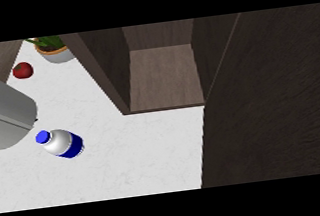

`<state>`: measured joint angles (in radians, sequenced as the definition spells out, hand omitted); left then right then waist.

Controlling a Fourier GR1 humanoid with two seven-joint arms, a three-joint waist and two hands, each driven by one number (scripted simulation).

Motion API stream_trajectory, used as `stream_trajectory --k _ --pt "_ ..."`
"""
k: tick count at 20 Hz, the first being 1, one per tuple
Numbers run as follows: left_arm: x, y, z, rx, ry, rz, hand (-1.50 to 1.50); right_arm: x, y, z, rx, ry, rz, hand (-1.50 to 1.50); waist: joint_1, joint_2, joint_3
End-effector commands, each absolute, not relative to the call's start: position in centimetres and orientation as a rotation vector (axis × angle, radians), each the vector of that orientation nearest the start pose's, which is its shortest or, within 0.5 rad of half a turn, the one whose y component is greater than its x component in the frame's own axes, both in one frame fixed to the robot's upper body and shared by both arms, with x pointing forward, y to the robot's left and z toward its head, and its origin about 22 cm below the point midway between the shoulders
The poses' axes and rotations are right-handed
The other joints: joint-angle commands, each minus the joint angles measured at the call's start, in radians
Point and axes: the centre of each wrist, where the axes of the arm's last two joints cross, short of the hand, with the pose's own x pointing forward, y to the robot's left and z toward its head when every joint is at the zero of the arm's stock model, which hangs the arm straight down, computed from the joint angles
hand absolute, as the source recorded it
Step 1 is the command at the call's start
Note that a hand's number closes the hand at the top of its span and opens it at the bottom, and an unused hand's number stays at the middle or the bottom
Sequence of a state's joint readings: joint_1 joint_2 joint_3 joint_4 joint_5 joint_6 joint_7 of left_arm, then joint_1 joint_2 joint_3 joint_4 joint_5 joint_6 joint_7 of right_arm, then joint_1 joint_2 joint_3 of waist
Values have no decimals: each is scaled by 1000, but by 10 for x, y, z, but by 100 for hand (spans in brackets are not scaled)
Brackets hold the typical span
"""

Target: Pick up the bottled water, place it into the cabinet and close the cabinet

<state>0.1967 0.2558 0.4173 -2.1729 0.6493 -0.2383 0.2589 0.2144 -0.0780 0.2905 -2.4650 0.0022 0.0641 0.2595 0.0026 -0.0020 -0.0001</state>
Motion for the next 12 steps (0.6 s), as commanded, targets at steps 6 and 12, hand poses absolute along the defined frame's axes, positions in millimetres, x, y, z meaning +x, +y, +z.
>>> stream_trajectory --k 6,12 --pt "149 350 134 -85 -1811 19 -150 133 -191 173 219 -1975 228 -150 -2 2 0" --pt "157 351 84 -64 -1753 -9 -150 118 -177 177 231 -2002 214 -150 -5 1 -1"
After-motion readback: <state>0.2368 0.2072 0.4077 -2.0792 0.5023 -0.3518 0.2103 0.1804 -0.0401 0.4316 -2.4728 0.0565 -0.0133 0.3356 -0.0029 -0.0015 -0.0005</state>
